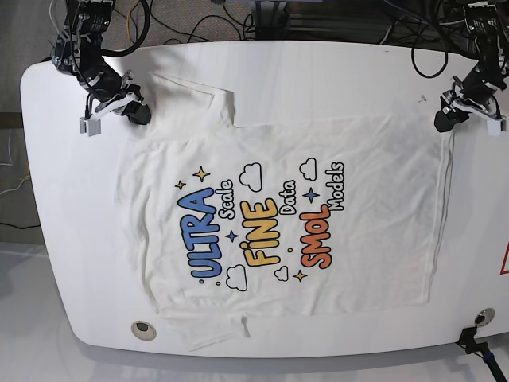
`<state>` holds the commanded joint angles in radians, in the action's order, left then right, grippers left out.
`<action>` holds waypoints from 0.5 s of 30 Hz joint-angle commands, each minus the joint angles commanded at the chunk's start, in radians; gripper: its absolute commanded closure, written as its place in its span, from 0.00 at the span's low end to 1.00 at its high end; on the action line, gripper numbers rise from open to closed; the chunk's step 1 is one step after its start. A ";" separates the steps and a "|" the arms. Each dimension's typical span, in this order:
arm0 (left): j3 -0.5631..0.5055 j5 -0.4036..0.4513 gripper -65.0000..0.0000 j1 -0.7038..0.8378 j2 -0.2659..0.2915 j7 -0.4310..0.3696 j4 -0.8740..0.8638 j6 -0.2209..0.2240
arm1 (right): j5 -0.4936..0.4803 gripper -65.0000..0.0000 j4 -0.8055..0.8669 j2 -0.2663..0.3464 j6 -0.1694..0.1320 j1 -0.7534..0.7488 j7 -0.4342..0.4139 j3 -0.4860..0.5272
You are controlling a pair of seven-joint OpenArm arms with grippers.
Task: Fold the T-shirt properly
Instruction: 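Lower both grippers and pinch the shirt's shoulder edges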
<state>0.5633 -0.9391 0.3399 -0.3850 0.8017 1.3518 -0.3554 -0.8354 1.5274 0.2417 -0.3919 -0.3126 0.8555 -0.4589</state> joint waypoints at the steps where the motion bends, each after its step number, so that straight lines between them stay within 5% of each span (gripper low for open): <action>1: -0.003 0.003 0.50 -0.002 0.001 0.020 0.000 -0.005 | 0.015 1.00 0.003 -0.002 0.002 0.000 0.001 0.000; 10: -0.029 0.012 0.53 0.003 0.008 0.027 -0.007 -0.002 | 0.068 1.00 0.008 -0.002 0.007 0.004 -0.001 0.002; 15: -0.043 0.014 0.64 0.003 0.013 -0.004 -0.007 0.006 | 0.056 1.00 0.006 -0.002 0.005 0.004 -0.002 -0.001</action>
<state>0.5205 -0.9249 0.3424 -0.3721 0.7976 1.3446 -0.3490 -0.7797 1.5339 0.2393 -0.3865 -0.3083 0.8531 -0.4599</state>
